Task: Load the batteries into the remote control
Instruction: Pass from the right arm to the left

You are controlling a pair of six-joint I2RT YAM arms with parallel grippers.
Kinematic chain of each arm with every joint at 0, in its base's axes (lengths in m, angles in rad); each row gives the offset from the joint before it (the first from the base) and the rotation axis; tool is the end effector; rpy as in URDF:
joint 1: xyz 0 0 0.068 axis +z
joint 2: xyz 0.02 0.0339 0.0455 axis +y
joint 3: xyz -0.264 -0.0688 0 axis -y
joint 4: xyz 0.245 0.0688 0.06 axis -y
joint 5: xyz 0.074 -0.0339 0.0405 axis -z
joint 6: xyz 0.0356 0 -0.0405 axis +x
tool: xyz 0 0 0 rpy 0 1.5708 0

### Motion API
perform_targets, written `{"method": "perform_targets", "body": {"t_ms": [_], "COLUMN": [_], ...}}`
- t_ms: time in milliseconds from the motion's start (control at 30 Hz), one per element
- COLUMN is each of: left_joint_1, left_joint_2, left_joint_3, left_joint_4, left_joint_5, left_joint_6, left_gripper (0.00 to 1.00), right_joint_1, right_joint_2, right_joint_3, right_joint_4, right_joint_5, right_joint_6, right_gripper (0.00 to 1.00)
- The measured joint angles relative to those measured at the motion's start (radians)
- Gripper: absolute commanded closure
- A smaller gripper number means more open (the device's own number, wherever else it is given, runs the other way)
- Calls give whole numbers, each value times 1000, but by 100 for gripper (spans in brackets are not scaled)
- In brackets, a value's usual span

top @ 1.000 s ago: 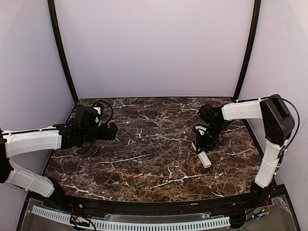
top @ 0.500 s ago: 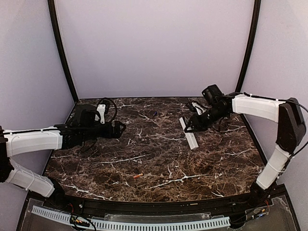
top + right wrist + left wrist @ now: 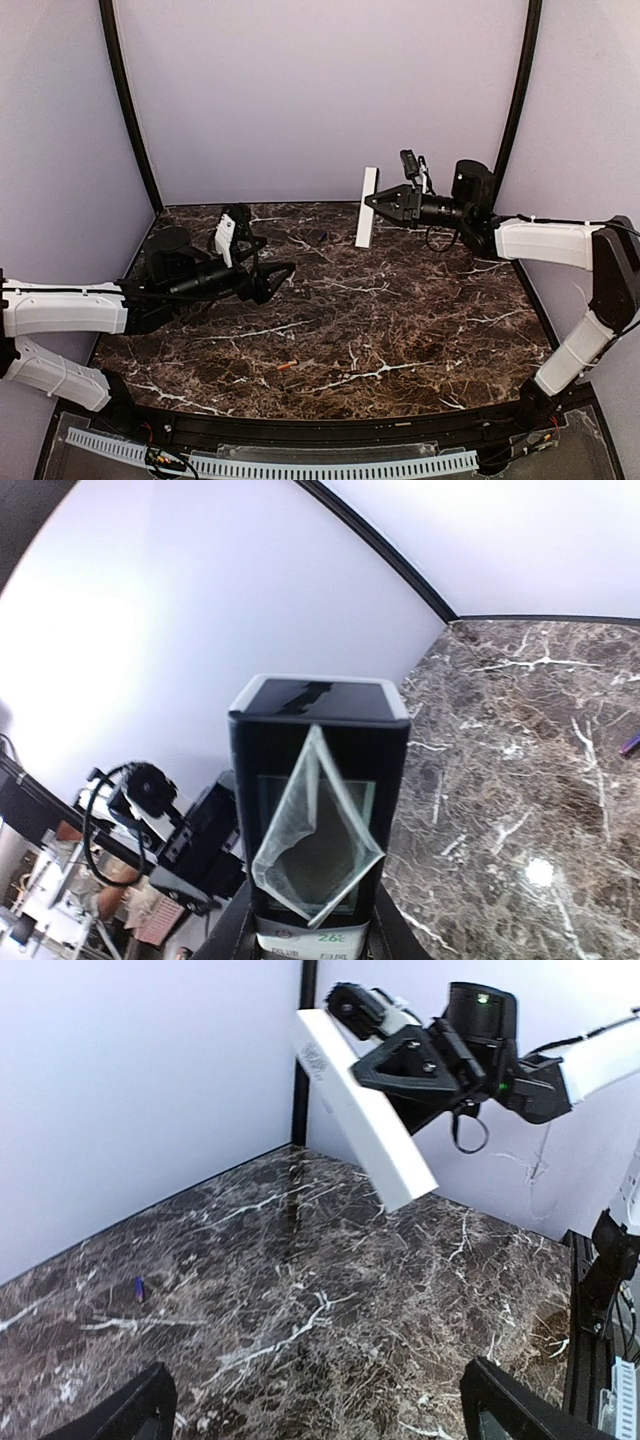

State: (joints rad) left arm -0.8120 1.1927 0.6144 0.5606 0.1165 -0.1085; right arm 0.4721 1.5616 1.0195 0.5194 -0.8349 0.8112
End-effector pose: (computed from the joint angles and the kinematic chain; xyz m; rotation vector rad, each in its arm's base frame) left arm 0.1827 -0.1987 0.2732 0.6553 1.5120 -0.8039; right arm 0.3053 0.1855 0.3003 -0.4403 1.8029 1.6012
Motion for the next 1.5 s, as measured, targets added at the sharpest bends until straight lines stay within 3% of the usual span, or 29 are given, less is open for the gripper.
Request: {"method": "perform_targets", "body": {"t_ms": [300, 500, 700, 900, 1333, 1500], "left_joint_1": [-174, -204, -203, -203, -178, -167], "left_joint_2": [180, 218, 221, 216, 212, 220], "left_joint_3": [19, 66, 195, 231, 270, 294], "left_joint_4": [172, 214, 166, 117, 37, 29], "left_joint_5": [-36, -36, 44, 114, 84, 105], "left_joint_6": [310, 388, 299, 160, -78, -125], "left_gripper": [0, 0, 0, 0, 0, 10], "right_joint_1": [44, 84, 91, 98, 143, 160], "right_joint_2": [119, 167, 168, 168, 163, 163], "right_joint_3": [-93, -111, -111, -90, -7, 8], "right_joint_4": [558, 708, 762, 769, 789, 790], "right_joint_5": [-29, -55, -108, -174, -256, -273], "right_joint_6": [321, 402, 382, 355, 270, 257], "right_gripper": [100, 100, 100, 100, 100, 100]}}
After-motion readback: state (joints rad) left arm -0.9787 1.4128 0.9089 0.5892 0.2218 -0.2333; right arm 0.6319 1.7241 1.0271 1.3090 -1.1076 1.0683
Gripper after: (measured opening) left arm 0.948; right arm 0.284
